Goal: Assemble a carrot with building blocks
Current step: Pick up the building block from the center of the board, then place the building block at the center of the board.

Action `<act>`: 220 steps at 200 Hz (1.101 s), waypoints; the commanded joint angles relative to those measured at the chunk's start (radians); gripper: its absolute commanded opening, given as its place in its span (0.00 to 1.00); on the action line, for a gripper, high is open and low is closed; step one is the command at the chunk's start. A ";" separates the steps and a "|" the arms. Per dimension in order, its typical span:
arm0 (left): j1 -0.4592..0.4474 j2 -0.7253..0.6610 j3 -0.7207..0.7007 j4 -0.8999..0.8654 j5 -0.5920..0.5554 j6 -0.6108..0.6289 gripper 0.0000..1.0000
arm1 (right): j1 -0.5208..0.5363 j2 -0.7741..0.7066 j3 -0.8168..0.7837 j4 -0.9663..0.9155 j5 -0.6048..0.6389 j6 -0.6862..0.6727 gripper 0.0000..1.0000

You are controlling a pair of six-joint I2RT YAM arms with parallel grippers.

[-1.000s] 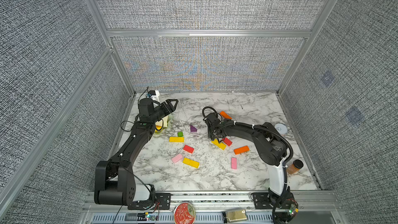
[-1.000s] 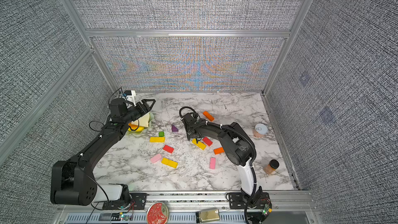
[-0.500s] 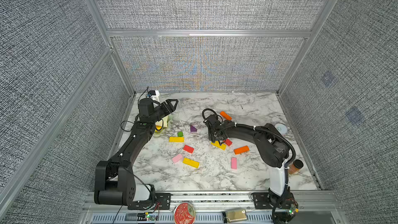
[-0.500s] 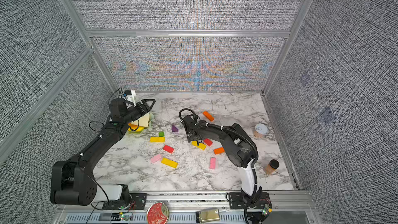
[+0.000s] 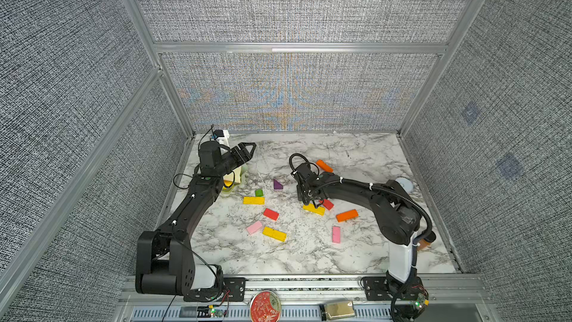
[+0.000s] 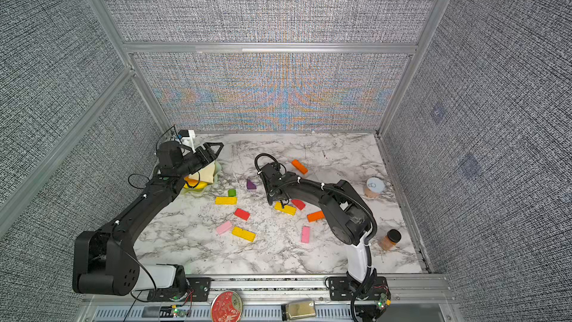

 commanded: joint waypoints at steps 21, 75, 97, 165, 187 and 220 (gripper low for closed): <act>0.000 -0.004 0.000 0.028 0.005 0.008 0.76 | 0.037 0.025 0.076 0.027 -0.026 -0.122 0.30; 0.000 -0.002 0.001 0.023 -0.001 0.018 0.76 | 0.050 0.129 0.222 0.030 -0.031 -0.229 0.30; 0.000 -0.002 0.001 0.022 0.001 0.018 0.77 | 0.047 0.144 0.236 0.034 -0.038 -0.255 0.30; -0.002 -0.008 0.001 0.025 0.003 0.019 0.77 | 0.026 0.184 0.234 0.054 -0.073 -0.292 0.30; 0.000 -0.006 0.001 0.025 0.003 0.018 0.77 | 0.018 0.200 0.235 0.064 -0.110 -0.300 0.30; 0.000 -0.006 0.002 0.024 0.004 0.018 0.77 | 0.017 0.228 0.254 0.070 -0.138 -0.319 0.30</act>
